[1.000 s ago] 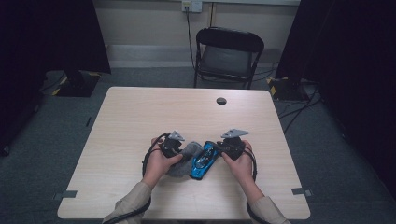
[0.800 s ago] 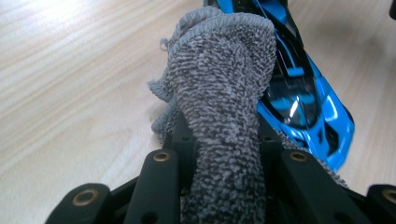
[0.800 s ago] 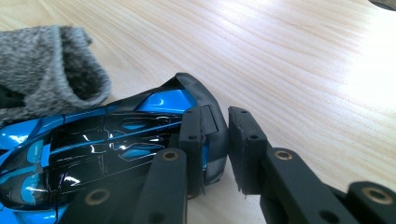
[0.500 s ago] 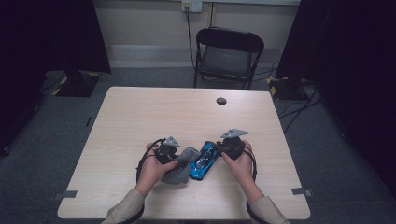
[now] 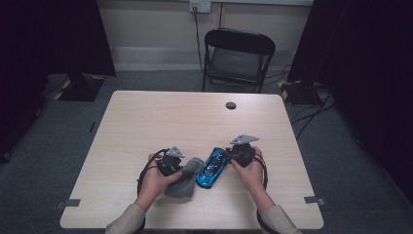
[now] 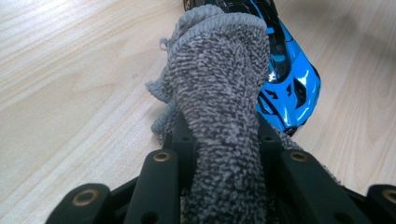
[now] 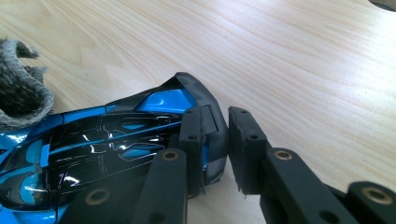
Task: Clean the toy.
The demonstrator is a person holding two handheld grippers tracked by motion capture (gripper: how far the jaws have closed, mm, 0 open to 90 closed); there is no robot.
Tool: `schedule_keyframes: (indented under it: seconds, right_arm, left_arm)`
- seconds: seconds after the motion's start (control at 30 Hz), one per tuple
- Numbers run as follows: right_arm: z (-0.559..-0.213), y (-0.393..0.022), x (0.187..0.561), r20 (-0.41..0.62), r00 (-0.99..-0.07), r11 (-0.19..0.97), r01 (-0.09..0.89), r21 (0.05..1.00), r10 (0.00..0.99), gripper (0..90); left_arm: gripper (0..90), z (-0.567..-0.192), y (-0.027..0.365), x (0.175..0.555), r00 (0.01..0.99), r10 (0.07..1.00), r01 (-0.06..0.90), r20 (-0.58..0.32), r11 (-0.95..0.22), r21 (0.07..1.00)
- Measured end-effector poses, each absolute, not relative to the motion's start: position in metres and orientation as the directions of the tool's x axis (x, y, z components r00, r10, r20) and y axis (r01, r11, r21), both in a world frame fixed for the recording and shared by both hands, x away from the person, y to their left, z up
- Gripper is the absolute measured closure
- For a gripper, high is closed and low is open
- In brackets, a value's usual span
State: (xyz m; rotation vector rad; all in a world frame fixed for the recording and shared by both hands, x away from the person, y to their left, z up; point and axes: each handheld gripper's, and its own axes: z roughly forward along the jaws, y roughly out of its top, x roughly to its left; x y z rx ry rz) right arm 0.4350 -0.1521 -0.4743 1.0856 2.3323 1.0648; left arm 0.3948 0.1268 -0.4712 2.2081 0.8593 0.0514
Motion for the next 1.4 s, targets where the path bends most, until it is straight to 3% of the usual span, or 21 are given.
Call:
schedule_keyframes:
  seconds: [0.23,0.57,1.4]
  right_arm:
    - [-0.475,-0.153,0.435,0.003,-0.643,0.416,0.499,0.76,0.766,76.7]
    - [-0.475,-0.154,0.437,0.011,-0.637,0.408,0.507,0.76,0.771,76.8]
    - [-0.474,-0.152,0.437,-0.005,-0.633,0.42,0.508,0.752,0.774,76.8]
  left_arm:
    - [69.5,-0.46,0.118,0.424,0.747,0.635,0.567,-0.196,-0.454,0.688]
    - [68.7,-0.468,0.074,0.461,0.726,0.654,0.596,-0.214,-0.442,0.671]
    - [69.3,-0.466,0.116,0.398,0.762,0.601,0.584,-0.24,-0.479,0.655]
